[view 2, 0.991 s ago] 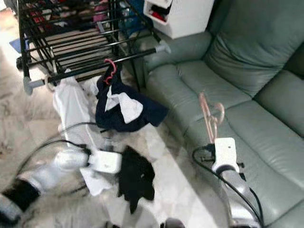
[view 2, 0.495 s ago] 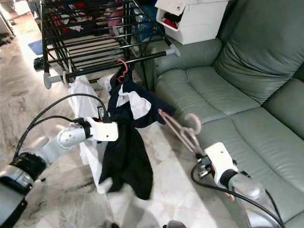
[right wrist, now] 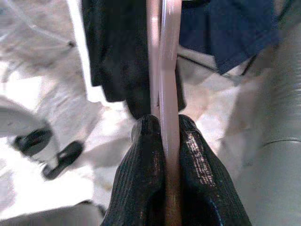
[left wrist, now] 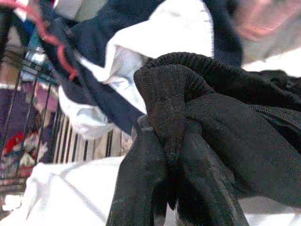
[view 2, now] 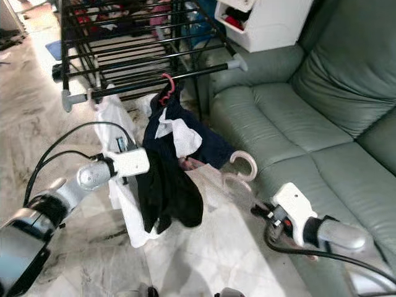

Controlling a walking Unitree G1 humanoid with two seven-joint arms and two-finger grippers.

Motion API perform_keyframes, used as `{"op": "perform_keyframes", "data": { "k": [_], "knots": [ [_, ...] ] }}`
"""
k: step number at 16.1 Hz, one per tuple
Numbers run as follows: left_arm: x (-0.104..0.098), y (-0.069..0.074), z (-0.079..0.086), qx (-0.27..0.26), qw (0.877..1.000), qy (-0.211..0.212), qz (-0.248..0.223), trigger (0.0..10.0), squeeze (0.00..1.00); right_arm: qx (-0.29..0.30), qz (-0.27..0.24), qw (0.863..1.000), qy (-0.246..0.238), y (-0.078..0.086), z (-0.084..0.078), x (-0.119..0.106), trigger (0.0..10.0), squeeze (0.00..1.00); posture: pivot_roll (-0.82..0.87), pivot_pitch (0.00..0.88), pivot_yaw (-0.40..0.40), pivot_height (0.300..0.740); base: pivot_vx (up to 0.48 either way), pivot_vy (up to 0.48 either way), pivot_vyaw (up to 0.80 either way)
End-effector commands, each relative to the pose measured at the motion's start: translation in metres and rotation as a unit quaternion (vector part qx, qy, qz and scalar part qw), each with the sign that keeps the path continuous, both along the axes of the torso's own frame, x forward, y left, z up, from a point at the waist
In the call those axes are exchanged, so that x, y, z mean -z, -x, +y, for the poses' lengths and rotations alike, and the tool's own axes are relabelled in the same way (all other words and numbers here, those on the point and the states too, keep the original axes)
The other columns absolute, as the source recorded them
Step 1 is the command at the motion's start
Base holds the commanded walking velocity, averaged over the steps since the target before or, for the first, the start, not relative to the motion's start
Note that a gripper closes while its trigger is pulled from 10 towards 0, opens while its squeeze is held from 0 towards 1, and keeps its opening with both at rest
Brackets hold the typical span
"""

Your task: Hang hanger

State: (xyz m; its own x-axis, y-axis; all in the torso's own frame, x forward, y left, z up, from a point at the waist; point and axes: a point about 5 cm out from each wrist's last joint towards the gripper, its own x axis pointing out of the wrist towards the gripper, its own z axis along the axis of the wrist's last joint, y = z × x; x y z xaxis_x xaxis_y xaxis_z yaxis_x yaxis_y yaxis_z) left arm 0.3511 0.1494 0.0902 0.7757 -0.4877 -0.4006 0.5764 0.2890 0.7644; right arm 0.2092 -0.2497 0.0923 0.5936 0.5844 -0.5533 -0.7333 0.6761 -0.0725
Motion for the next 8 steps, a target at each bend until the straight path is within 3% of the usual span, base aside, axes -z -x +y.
{"op": "perform_keyframes", "data": {
  "k": [1,4,8],
  "knots": [
    [-0.011,-0.007,0.002,-0.019,1.0,0.017,-0.015,10.0,0.0,-0.018,0.002,1.0,-0.004,0.002,0.002,-0.005,10.0,0.0,-0.07,0.0,0.067,0.74,0.0,0.0,0.0],
    [-0.004,-0.007,0.001,-0.031,0.999,0.015,0.009,10.0,0.0,-0.045,0.035,0.998,-0.003,0.009,-0.001,-0.007,10.0,0.0,-0.07,0.0,0.071,0.74,0.0,0.0,0.0],
    [0.011,0.004,-0.003,0.007,0.995,0.013,0.101,10.0,0.0,-0.079,0.067,0.995,-0.002,0.011,-0.001,-0.008,10.0,0.0,-0.07,0.0,0.068,0.74,0.0,0.0,0.0]
  ]
}}
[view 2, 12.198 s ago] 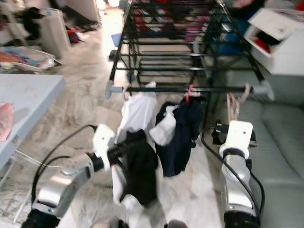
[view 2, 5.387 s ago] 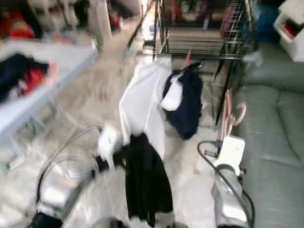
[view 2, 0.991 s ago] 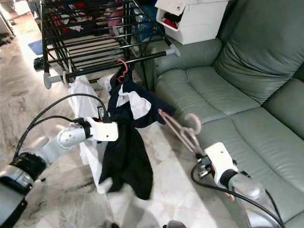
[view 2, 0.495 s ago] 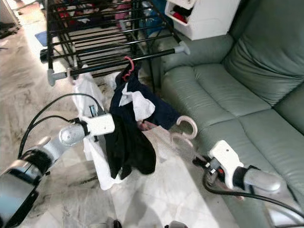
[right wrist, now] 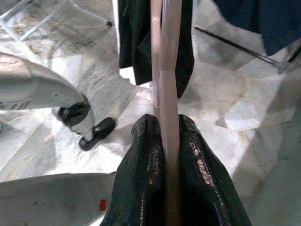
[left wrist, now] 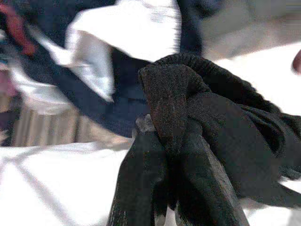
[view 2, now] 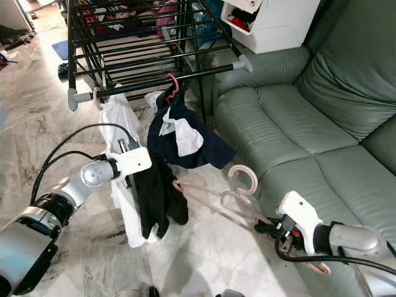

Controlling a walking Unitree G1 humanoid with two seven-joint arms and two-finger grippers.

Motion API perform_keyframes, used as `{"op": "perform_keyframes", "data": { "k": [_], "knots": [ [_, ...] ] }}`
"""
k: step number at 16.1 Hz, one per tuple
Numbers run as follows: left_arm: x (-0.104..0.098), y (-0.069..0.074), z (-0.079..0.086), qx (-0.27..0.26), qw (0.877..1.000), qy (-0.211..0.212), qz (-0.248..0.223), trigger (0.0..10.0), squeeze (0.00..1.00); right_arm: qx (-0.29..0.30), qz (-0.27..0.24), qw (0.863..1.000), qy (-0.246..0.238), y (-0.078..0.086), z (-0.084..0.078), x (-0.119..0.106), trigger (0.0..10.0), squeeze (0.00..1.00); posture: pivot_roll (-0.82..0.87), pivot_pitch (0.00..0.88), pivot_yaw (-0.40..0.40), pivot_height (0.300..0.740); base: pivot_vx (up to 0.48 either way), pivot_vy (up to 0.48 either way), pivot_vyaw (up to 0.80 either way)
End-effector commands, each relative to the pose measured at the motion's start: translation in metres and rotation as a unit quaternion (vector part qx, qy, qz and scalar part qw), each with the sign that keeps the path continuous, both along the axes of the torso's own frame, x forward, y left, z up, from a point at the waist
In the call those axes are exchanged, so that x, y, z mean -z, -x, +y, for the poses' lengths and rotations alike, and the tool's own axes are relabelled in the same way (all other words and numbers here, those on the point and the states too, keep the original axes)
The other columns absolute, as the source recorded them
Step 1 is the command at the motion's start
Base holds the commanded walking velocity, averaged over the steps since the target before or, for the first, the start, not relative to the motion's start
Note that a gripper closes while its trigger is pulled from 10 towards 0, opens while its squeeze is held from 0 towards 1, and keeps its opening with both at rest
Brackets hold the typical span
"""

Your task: Hang hanger

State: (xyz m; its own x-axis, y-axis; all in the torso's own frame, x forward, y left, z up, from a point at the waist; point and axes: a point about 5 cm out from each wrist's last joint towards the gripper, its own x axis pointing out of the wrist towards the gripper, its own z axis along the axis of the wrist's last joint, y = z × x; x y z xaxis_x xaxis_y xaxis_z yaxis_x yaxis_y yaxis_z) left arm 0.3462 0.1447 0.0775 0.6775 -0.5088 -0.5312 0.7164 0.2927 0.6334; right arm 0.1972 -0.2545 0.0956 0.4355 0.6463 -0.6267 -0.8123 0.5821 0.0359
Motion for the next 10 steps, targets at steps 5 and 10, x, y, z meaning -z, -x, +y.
{"op": "perform_keyframes", "data": {
  "k": [5,10],
  "knots": [
    [0.01,0.009,-0.004,0.012,0.998,0.011,0.061,10.0,0.0,-0.08,0.035,0.996,0.015,-0.001,0.014,0.002,10.0,0.0,-0.06,0.0,0.037,0.74,0.0,0.0,0.0],
    [0.006,0.013,-0.011,0.039,0.994,0.041,0.094,10.0,0.0,-0.074,0.038,0.995,0.059,-0.009,0.008,0.013,10.0,0.0,-0.07,0.0,0.022,0.74,0.0,0.0,0.0]
  ]
}}
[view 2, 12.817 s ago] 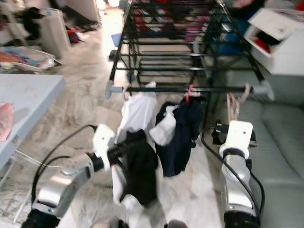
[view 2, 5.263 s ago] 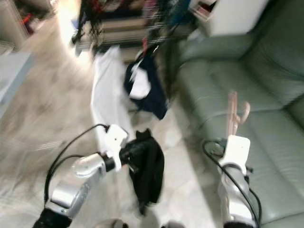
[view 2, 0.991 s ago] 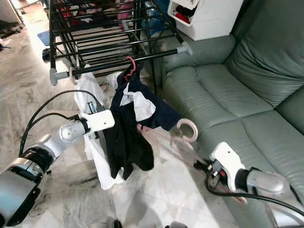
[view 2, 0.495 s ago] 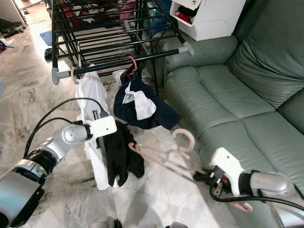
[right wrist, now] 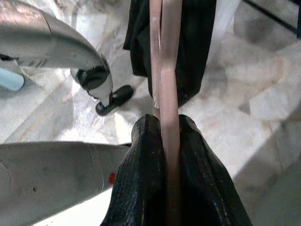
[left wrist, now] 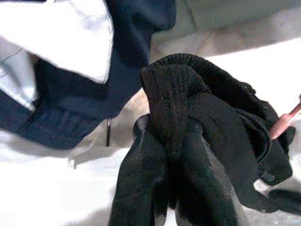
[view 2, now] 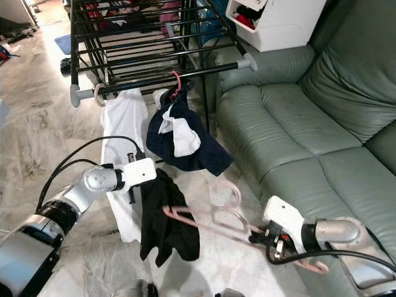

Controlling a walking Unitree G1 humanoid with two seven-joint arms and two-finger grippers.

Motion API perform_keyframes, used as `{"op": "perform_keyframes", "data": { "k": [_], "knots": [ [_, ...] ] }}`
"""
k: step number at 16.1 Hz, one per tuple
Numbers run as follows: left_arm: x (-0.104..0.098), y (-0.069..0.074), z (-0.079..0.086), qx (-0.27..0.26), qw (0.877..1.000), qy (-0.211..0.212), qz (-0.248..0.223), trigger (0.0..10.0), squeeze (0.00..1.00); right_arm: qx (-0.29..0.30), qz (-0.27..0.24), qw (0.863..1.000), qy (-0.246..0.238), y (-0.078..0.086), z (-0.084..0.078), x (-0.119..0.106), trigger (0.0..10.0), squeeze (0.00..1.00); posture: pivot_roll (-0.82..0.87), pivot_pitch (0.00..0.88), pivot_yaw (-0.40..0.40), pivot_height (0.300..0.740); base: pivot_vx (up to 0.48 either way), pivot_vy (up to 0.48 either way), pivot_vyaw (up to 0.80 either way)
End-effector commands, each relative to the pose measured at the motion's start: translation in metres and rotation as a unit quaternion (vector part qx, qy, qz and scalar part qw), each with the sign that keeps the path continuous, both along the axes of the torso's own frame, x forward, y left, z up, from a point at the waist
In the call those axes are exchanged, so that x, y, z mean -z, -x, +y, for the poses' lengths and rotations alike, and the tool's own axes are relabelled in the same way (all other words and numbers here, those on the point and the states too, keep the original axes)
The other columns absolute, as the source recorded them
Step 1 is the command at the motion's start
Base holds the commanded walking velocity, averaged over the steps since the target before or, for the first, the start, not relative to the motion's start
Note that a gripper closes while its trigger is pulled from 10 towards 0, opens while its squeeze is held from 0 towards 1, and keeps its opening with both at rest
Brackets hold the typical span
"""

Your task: Hang hanger

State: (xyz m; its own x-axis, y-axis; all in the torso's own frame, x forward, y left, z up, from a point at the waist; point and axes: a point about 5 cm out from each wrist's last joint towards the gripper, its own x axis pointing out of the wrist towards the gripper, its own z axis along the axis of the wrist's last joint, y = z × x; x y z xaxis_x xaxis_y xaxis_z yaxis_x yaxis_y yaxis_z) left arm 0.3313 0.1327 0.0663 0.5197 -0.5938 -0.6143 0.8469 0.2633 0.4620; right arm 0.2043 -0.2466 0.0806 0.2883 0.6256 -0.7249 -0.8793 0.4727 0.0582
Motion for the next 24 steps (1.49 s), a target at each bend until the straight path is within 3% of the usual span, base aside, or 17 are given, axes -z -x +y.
{"op": "perform_keyframes", "data": {
  "k": [1,6,9,13,15,18,20,21,24],
  "knots": [
    [-0.006,-0.002,0.002,0.003,1.0,0.007,-0.004,10.0,0.0,-0.002,-0.008,1.0,0.011,-0.002,-0.001,-0.001,10.0,0.0,-0.07,0.0,0.022,0.74,0.0,0.0,0.0],
    [-0.021,0.004,-0.01,0.041,0.998,0.049,0.006,10.0,0.0,0.039,-0.039,0.997,0.049,-0.012,-0.009,0.014,10.0,0.0,-0.07,0.0,0.022,0.74,0.0,0.0,0.0],
    [-0.032,0.011,-0.027,0.069,0.993,0.091,0.014,10.0,0.0,0.066,-0.061,0.995,0.034,-0.023,-0.003,0.017,10.0,0.0,-0.07,0.0,0.022,0.74,0.0,0.0,0.0],
    [-0.058,0.029,-0.054,0.131,0.979,0.153,0.014,10.0,0.0,0.126,-0.122,0.983,0.055,-0.047,-0.007,0.02,10.0,0.0,-0.06,0.0,0.02,0.74,0.0,0.0,0.0],
    [-0.063,0.037,-0.059,0.149,0.976,0.158,0.024,10.0,0.0,0.131,-0.128,0.982,0.056,-0.05,-0.007,0.02,10.0,0.0,-0.06,0.0,0.018,0.74,0.0,0.0,0.0],
    [-0.076,0.043,-0.067,0.16,0.969,0.188,0.011,10.0,0.0,0.2,-0.158,0.965,0.065,-0.063,-0.015,0.022,10.0,0.0,-0.06,0.0,0.015,0.74,0.0,0.0,0.0],
    [-0.088,0.051,-0.081,0.171,0.958,0.229,0.013,10.0,0.0,0.336,-0.212,0.918,0.011,-0.084,-0.022,0.009,10.0,0.0,-0.06,0.0,0.01,0.74,0.0,0.0,0.0],
    [-0.074,0.047,-0.077,0.146,0.97,0.194,0.003,10.0,0.0,0.397,-0.24,0.885,-0.044,-0.099,-0.02,-0.009,10.0,0.0,-0.06,0.0,0.01,0.74,0.0,0.0,0.0],
    [-0.055,0.033,-0.059,0.073,0.987,0.139,-0.027,10.0,0.0,0.383,-0.228,0.891,-0.083,-0.102,-0.002,-0.012,10.0,0.0,-0.07,0.0,0.014,0.74,0.0,0.0,0.0]
  ]
}}
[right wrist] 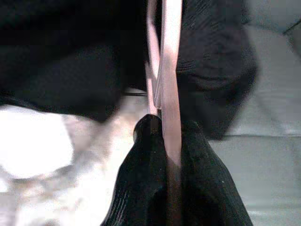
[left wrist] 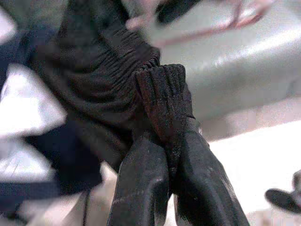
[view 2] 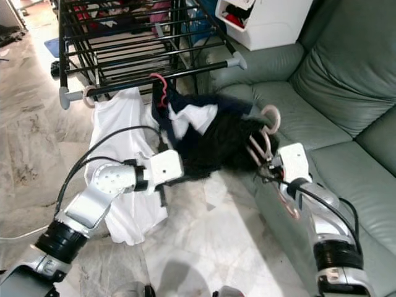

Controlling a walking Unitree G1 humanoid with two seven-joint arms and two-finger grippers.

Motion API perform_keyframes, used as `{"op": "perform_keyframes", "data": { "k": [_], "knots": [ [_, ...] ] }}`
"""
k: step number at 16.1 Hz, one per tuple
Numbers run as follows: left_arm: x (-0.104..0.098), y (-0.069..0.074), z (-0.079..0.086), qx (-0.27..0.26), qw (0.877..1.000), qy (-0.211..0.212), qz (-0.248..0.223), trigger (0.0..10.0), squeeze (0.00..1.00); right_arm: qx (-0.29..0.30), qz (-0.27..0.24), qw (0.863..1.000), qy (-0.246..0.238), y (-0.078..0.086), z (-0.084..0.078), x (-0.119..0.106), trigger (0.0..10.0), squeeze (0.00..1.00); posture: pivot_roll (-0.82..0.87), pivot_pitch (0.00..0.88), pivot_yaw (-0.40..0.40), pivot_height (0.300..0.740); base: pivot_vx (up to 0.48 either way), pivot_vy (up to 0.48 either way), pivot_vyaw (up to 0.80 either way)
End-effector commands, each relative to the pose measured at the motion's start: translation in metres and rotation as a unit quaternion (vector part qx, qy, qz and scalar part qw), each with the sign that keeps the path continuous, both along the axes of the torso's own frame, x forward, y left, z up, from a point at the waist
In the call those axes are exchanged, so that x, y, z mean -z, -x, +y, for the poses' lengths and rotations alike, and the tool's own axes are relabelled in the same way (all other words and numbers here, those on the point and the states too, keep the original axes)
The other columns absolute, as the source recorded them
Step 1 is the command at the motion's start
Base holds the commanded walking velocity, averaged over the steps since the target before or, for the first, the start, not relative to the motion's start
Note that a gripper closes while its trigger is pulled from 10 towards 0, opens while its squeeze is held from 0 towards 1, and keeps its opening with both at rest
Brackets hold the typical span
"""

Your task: Hang hanger

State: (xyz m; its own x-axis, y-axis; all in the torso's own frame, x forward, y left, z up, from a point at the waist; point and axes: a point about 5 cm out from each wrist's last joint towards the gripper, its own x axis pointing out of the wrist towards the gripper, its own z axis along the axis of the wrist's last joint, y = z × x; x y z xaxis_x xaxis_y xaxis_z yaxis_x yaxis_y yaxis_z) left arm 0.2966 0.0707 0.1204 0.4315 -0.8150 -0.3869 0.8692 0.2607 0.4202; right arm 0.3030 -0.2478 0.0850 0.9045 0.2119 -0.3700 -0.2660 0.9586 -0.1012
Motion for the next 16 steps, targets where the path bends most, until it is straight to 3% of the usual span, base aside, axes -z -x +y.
{"op": "perform_keyframes", "data": {
  "k": [1,3,7,9,12,14,16],
  "knots": [
    [0.002,-0.004,0.008,-0.022,1.0,-0.014,-0.009,10.0,0.0,-0.003,-0.003,1.0,-0.02,0.0,0.004,-0.004,10.0,0.0,-0.07,0.0,0.013,0.74,0.0,0.0,0.0],
    [0.001,-0.013,0.016,-0.059,0.997,-0.019,-0.038,10.0,0.0,-0.072,0.098,0.991,-0.059,0.03,0.015,0.022,10.0,0.0,-0.07,0.0,0.013,0.74,0.0,0.0,0.0],
    [-0.003,-0.015,0.014,-0.059,0.997,-0.01,-0.052,10.0,0.0,-0.081,0.16,0.981,-0.069,0.065,0.004,0.037,10.0,0.0,-0.07,0.0,0.013,0.74,0.0,0.0,0.0],
    [-0.001,-0.01,0.009,-0.028,0.999,-0.004,-0.044,10.0,0.0,-0.067,0.2,0.975,-0.062,0.09,-0.008,0.05,10.0,0.0,-0.08,0.0,0.01,0.74,0.0,0.0,0.0],
    [0.004,-0.004,0.01,-0.008,0.999,-0.021,-0.027,10.0,0.0,0.032,0.196,0.98,-0.032,0.093,-0.03,0.056,10.0,0.0,-0.08,0.0,0.014,0.74,0.0,0.0,0.0],
    [0.009,0.003,0.012,0.01,0.999,-0.024,-0.018,10.0,0.0,0.121,0.133,0.983,-0.029,0.077,-0.044,0.04,10.0,0.0,-0.08,0.0,0.019,0.74,0.0,0.0,0.0],
    [0.007,0.011,0.006,0.03,1.0,0.004,-0.002,10.0,0.0,0.225,0.042,0.971,-0.067,0.057,-0.058,0.018,10.0,0.0,-0.08,0.0,0.018,0.74,0.0,0.0,0.0]
  ]
}}
